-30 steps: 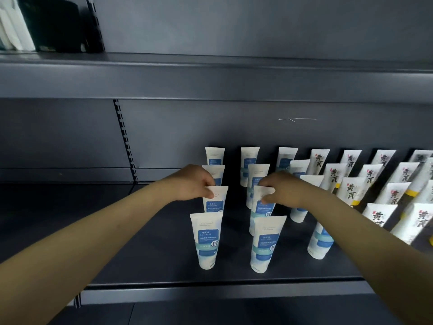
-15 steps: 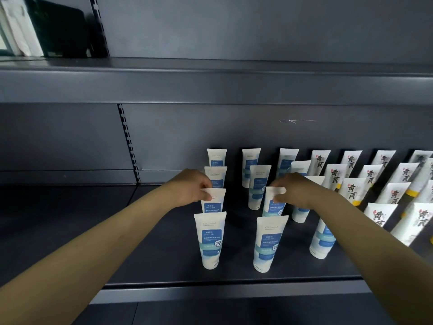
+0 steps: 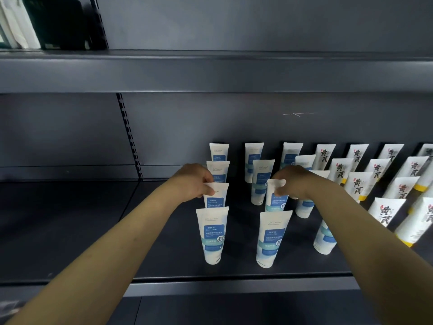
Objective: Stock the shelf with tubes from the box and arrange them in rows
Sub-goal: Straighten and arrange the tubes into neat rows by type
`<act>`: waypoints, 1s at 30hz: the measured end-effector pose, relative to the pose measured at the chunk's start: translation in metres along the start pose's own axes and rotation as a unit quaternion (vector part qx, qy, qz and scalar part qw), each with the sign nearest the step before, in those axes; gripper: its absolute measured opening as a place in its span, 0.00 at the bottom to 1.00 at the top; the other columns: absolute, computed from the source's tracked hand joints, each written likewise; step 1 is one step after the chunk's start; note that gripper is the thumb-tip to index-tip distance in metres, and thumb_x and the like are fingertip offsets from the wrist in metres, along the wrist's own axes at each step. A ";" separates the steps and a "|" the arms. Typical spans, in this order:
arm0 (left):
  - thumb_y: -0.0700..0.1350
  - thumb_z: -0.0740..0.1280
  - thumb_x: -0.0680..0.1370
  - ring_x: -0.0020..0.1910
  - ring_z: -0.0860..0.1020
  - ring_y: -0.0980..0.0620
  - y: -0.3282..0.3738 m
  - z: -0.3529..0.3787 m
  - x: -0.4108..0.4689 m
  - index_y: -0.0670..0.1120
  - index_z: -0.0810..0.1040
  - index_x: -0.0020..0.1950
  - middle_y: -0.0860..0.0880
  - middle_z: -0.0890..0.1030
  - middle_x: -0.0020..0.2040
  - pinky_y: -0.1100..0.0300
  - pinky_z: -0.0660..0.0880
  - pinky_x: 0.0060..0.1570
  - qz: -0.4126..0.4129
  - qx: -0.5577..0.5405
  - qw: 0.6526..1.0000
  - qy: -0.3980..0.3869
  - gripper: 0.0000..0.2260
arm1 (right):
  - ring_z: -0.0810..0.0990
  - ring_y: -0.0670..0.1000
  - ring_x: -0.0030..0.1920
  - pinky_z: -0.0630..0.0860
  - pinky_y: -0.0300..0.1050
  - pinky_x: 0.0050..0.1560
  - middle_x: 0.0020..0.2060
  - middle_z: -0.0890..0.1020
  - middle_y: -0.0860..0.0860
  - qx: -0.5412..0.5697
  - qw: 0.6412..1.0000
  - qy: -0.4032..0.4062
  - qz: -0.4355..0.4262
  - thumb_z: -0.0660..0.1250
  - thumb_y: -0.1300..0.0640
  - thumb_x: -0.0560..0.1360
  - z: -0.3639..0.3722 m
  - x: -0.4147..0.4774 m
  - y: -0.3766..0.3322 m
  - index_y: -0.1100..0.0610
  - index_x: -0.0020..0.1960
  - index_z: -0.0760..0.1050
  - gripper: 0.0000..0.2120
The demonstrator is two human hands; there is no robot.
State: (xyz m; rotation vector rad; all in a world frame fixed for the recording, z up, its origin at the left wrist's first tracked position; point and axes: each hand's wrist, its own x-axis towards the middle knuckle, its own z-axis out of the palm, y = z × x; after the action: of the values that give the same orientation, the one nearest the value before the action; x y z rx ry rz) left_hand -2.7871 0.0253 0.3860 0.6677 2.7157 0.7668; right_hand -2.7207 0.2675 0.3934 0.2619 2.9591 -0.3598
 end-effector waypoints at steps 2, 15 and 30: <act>0.42 0.71 0.74 0.46 0.82 0.51 0.000 0.001 0.000 0.44 0.80 0.56 0.49 0.80 0.56 0.55 0.79 0.54 -0.005 -0.001 1.000 0.006 0.11 | 0.73 0.51 0.49 0.70 0.41 0.46 0.58 0.77 0.54 0.006 1.000 0.002 0.004 0.68 0.57 0.74 0.001 0.000 -0.002 0.56 0.65 0.73 0.19; 0.42 0.72 0.73 0.47 0.82 0.51 -0.023 0.005 0.012 0.45 0.81 0.53 0.49 0.83 0.51 0.53 0.79 0.53 0.023 -0.072 0.997 -0.007 0.10 | 0.70 0.55 0.66 0.67 0.43 0.62 0.68 0.70 0.55 -0.010 0.999 0.015 0.036 0.66 0.57 0.76 0.008 -0.006 -0.014 0.56 0.70 0.67 0.23; 0.43 0.68 0.76 0.47 0.79 0.47 -0.009 0.006 0.000 0.43 0.77 0.54 0.46 0.78 0.49 0.54 0.77 0.52 0.037 -0.020 0.999 -0.004 0.08 | 0.74 0.56 0.61 0.70 0.45 0.59 0.63 0.75 0.57 -0.001 1.000 0.025 0.002 0.64 0.56 0.77 0.005 -0.015 -0.006 0.60 0.66 0.70 0.19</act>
State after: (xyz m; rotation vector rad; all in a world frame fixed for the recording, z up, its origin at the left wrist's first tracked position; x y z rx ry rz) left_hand -2.7883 0.0208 0.3763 0.7634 2.6751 0.8305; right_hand -2.7066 0.2583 0.3920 0.2815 3.0068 -0.3538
